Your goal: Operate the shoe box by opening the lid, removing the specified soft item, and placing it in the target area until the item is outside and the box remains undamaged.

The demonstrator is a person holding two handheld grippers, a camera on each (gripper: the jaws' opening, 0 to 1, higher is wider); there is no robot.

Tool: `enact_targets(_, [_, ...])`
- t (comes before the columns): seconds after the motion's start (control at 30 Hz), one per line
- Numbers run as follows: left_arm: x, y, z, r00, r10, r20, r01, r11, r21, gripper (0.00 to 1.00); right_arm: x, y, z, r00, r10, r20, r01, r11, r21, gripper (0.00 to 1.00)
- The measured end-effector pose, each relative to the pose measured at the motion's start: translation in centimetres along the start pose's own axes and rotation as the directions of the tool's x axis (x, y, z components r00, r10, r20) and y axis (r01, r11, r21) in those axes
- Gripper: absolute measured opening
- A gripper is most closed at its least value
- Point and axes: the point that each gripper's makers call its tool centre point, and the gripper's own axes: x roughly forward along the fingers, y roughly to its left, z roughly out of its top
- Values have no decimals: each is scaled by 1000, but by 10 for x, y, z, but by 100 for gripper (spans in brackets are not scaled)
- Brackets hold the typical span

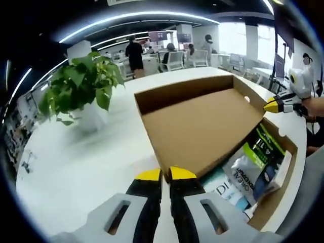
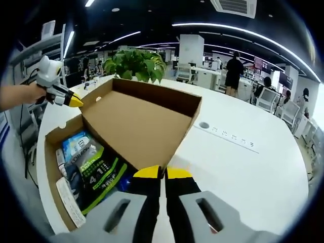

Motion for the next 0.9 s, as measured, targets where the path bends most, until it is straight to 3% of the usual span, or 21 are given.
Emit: enact_targets(0.9, [14,1,0,999,-8,-48,9,1000,15,2,11,-6,-3,999,7,-38,-7,1000,1,2])
